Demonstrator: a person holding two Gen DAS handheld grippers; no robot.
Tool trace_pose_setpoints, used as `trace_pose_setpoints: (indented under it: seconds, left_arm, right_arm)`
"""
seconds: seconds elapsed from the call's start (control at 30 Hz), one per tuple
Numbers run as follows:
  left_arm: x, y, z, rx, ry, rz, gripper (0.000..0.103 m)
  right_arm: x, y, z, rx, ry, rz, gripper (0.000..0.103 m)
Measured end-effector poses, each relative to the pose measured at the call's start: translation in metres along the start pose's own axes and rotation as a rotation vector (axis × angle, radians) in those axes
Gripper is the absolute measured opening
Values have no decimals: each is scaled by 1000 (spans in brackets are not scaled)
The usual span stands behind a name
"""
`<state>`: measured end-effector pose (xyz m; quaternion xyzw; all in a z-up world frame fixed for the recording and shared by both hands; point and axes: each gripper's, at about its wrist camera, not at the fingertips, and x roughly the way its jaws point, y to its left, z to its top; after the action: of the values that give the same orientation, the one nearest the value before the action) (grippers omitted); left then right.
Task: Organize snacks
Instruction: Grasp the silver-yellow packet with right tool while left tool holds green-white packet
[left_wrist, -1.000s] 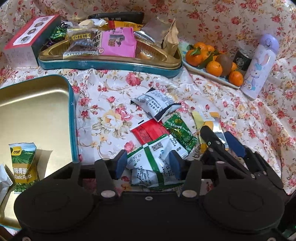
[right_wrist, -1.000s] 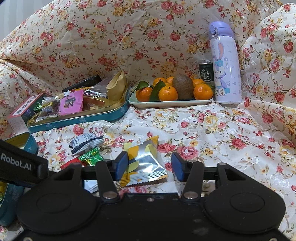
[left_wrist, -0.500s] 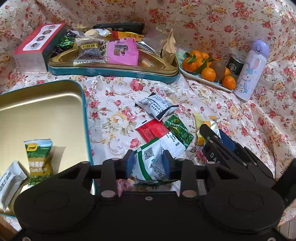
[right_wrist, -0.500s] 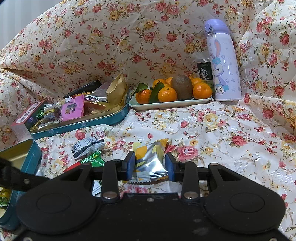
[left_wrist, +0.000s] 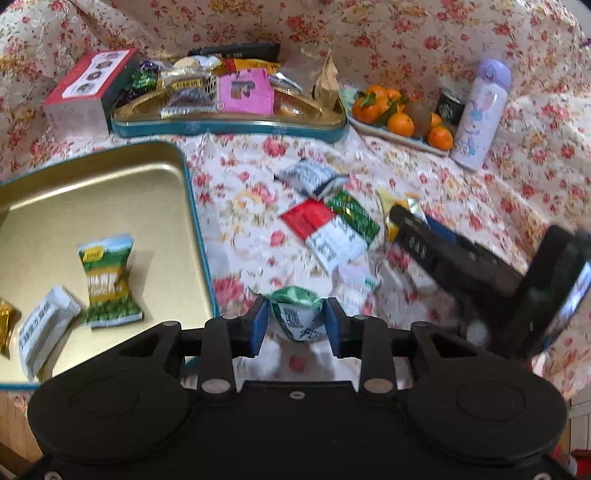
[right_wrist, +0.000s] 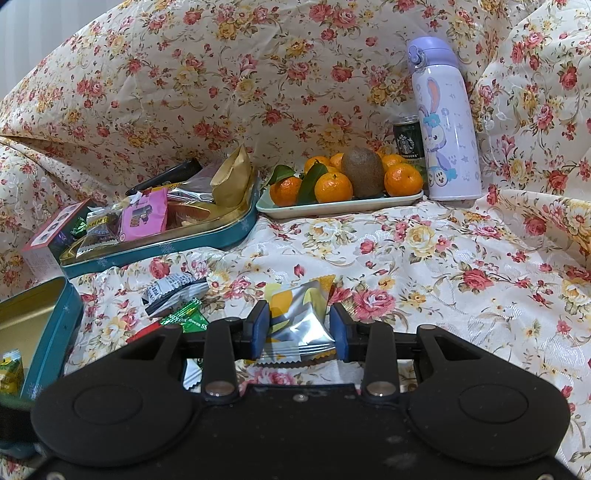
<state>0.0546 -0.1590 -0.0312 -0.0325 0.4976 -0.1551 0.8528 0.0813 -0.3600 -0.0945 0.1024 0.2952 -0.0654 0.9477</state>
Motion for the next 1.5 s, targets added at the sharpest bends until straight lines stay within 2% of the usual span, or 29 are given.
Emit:
trace_pose_setpoints:
  seconds: [0.2,0.47,0.73,0.8,0.97,1.17,1.37,1.5]
  left_arm:
    - [3,2,-14,24,43,3,42]
    - [3,2,-26,33,65,-43,42]
    - [-19,-16,-32,213,-40,16,44]
    - [-20,-16,-30,235,-45,9,48]
    - [-16,-16,-23,267,-47,9,48]
    - [-4,-16,-15,310,-27,22,48]
    - [10,-11,-10,307,30,-10,48]
    - [15,-12,-10,322,34,-7,54]
  right_arm:
    - [0,0,0,0,0,1,37]
    - [0,0,0,1,1,2,38]
    - [0,-1,0,0,1,3,38]
    - [0,-1,0,0,1,3,38]
    - [1,-1,0,0,1,4,38]
    - [1,-1,0,0,1,5,38]
    - [1,-2,1,0,1,6,38]
    - [1,-2,1,0,2,7,39]
